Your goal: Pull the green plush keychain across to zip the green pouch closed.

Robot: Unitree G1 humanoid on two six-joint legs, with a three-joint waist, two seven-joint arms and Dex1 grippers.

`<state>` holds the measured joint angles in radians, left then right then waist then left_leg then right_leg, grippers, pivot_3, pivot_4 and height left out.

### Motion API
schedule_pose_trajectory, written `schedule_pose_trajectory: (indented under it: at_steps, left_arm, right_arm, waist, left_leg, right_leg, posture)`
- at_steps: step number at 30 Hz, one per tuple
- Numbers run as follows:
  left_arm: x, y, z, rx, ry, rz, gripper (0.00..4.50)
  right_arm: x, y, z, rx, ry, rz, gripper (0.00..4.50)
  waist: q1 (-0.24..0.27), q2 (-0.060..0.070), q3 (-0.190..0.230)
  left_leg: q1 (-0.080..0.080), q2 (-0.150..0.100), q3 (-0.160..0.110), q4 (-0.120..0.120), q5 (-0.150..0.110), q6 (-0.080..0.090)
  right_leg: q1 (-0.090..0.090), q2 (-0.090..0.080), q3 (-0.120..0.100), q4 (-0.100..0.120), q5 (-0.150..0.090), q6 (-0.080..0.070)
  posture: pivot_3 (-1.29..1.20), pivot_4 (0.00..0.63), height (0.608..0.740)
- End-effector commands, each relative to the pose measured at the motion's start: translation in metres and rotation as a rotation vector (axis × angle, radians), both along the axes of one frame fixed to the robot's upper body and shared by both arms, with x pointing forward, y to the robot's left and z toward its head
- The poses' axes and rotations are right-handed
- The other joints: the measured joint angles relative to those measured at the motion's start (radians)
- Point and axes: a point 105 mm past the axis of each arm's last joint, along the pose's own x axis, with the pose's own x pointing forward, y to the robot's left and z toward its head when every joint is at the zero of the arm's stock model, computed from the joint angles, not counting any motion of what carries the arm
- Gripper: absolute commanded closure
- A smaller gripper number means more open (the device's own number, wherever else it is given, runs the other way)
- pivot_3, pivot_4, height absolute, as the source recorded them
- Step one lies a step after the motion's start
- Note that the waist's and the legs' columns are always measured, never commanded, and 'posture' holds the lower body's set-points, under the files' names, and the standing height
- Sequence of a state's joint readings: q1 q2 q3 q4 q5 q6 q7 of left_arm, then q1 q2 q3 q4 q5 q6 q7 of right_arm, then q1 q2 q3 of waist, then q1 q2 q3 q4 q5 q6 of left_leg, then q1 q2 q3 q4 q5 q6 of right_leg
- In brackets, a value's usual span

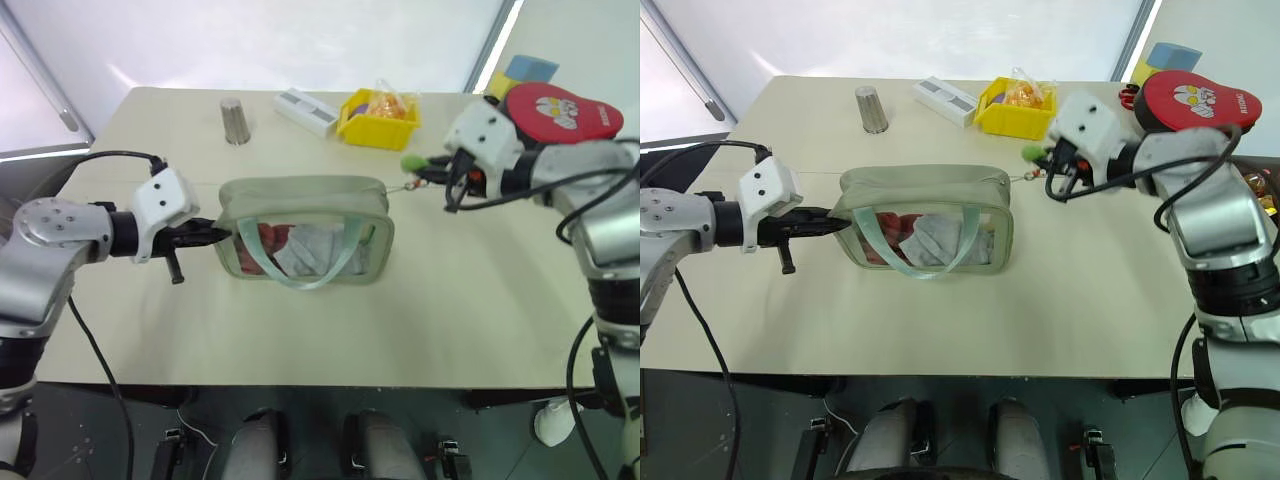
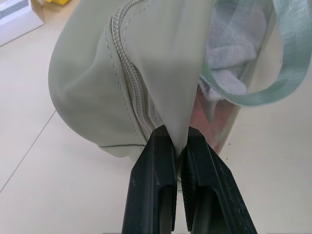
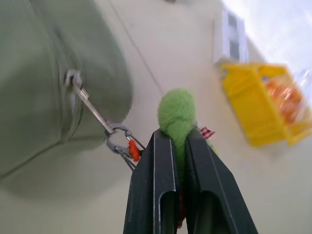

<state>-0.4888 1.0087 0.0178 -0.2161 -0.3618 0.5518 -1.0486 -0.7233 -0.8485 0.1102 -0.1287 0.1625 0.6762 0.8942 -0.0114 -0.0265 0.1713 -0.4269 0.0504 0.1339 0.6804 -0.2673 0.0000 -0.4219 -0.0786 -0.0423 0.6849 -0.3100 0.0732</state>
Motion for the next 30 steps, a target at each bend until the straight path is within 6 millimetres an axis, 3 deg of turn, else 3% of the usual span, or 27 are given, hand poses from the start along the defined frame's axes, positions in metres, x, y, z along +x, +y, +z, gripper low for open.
schedule_pose_trajectory:
  at_steps: [1,6,10,13,14,16,22,23,26,30]
  left_arm:
    - [0.004,0.005,0.002,0.033,-0.019,0.019,4.5]
    - [0.001,0.006,0.002,0.039,-0.016,0.017,4.5]
    - [-0.001,0.008,0.001,0.046,-0.014,0.023,4.5]
    - [-0.001,0.009,0.002,0.044,-0.021,0.03,4.5]
    - [0.001,0.009,0.004,0.042,-0.034,0.037,4.14]
    - [0.003,0.01,0.007,0.032,-0.048,0.046,3.37]
    - [0.001,0.018,0.032,-0.06,-0.042,0.059,0.33]
    - [0.0,0.021,0.04,-0.079,-0.037,0.059,0.03]
    - [-0.002,0.032,0.059,-0.109,-0.044,0.076,0.03]
    - [0.001,0.047,0.071,-0.117,-0.044,0.121,0.03]
  right_arm:
    - [-0.004,0.012,-0.026,0.044,0.044,-0.003,4.42]
    - [-0.006,0.026,-0.078,0.07,0.15,-0.024,4.42]
    - [-0.009,0.037,-0.084,0.103,0.182,0.0,4.42]
    - [-0.001,0.036,-0.063,0.182,0.163,-0.014,4.42]
    - [0.002,0.032,-0.054,0.193,0.148,-0.014,4.13]
    - [0.005,0.027,-0.041,0.201,0.131,-0.012,3.4]
    - [0.007,-0.001,0.026,0.195,0.054,0.034,0.27]
    - [0.004,-0.003,0.038,0.181,0.05,0.066,0.02]
    - [-0.01,-0.005,0.062,0.115,0.064,0.171,0.02]
    - [-0.034,0.003,0.075,0.089,0.131,0.316,0.02]
  waist:
    - [-0.002,0.0,0.0]
    - [-0.003,0.001,0.0]
    - [-0.005,0.001,0.0]
    - [-0.007,0.001,0.0]
    - [-0.007,0.001,0.0]
    - [-0.006,0.001,0.0]
    - [-0.001,0.001,0.001]
    - [-0.001,0.001,0.001]
    - [-0.003,0.001,0.001]
    - [-0.006,0.001,0.001]
  left_leg:
    - [0.0,0.0,0.0,0.0,0.0,0.0]
    - [0.0,0.001,0.0,-0.001,0.0,0.0]
    - [0.001,0.001,0.0,0.0,0.0,0.0]
    - [0.002,0.001,0.0,-0.001,0.0,0.0]
    - [0.002,0.001,0.0,0.0,0.0,0.0]
    - [0.001,0.001,0.0,0.0,0.0,0.0]
    - [0.0,0.001,0.0,0.0,0.0,0.0]
    - [0.0,0.001,0.0,0.0,0.0,0.0]
    - [0.0,0.001,0.0,-0.001,0.0,0.0]
    - [0.0,0.001,0.0,-0.001,0.0,0.0]
  right_leg:
    - [0.0,0.0,0.0,0.0,0.0,0.0]
    - [0.0,0.001,0.0,0.0,0.0,0.0]
    - [0.0,0.001,0.0,0.0,0.0,0.0]
    - [0.001,0.002,0.0,0.0,0.0,0.0]
    - [0.001,0.002,0.0,0.0,0.0,0.0]
    - [0.0,0.002,0.0,0.0,0.0,0.0]
    - [-0.001,0.002,0.0,0.0,0.0,0.0]
    - [-0.001,0.002,0.0,0.0,0.0,0.0]
    - [-0.001,0.002,0.0,0.0,0.0,0.0]
    - [-0.002,0.002,0.0,0.0,0.0,0.0]
  posture:
    - [0.0,0.15,0.74]
    - [0.0,0.15,0.74]
    - [0.0,0.15,0.74]
    - [0.0,0.15,0.74]
    - [0.0,0.15,0.74]
    - [0.0,0.15,0.74]
    - [0.0,0.15,0.74]
    - [0.0,0.15,0.74]
    - [0.0,0.15,0.74]
    - [0.0,0.15,0.74]
